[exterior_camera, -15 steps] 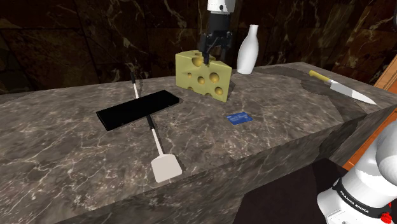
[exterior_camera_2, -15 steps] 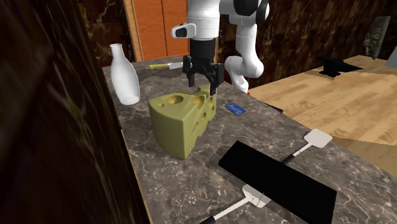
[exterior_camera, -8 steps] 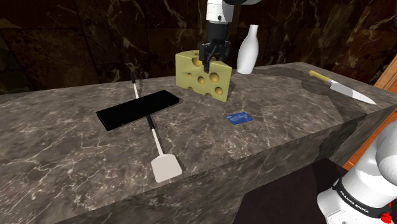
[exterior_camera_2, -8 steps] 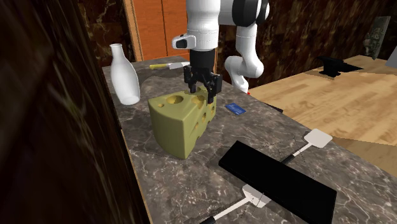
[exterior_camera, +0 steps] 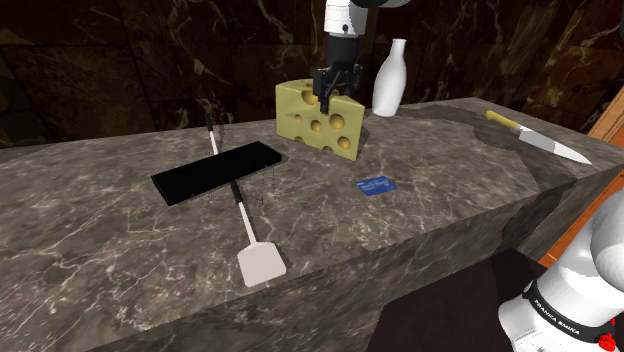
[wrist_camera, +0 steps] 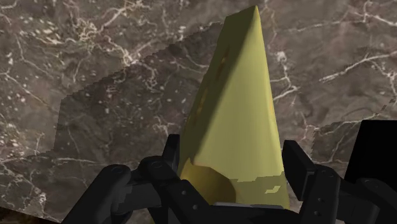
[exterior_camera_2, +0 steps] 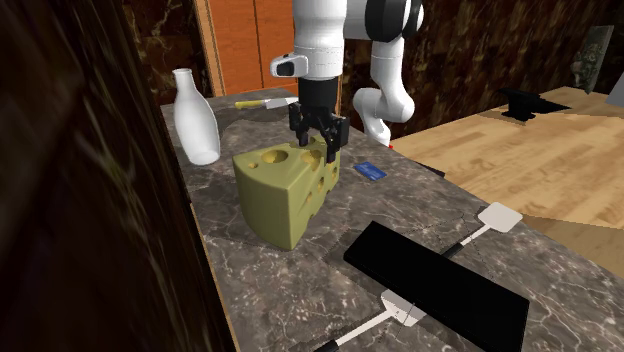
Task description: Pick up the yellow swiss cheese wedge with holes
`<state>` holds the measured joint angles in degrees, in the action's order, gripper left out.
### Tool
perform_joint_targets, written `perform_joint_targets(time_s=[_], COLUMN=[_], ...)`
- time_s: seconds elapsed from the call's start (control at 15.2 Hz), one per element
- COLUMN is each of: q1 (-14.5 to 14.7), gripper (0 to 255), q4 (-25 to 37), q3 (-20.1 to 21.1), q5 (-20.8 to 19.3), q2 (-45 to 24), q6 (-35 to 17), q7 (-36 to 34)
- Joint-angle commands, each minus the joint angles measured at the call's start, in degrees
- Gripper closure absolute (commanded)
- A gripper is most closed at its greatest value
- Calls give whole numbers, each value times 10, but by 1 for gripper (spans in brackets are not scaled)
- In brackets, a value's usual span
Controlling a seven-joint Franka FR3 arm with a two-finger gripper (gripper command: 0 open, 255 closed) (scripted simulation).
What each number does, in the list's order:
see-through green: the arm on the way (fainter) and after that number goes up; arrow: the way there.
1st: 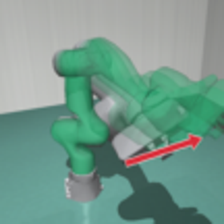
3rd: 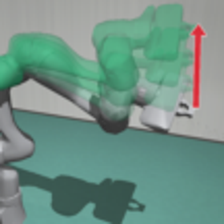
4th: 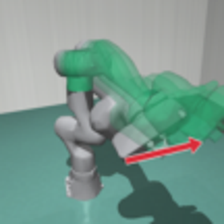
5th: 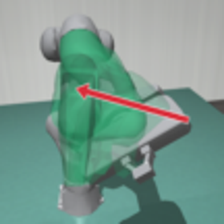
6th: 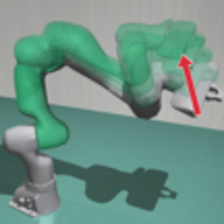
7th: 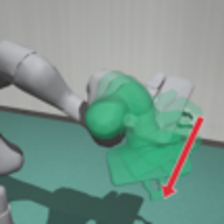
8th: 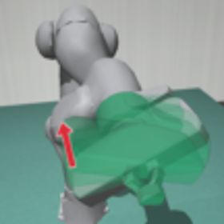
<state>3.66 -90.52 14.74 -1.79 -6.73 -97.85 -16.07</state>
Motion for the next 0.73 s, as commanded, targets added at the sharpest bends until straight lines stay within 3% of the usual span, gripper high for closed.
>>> perform_joint_targets(time_s=[0.0, 0.66], q1=[0, 4], gripper=[255, 255], q4=[-1, 100], q3=[0, 2], q5=[0, -4], q2=[0, -18], q6=[-1, 83], q7=[0, -2])
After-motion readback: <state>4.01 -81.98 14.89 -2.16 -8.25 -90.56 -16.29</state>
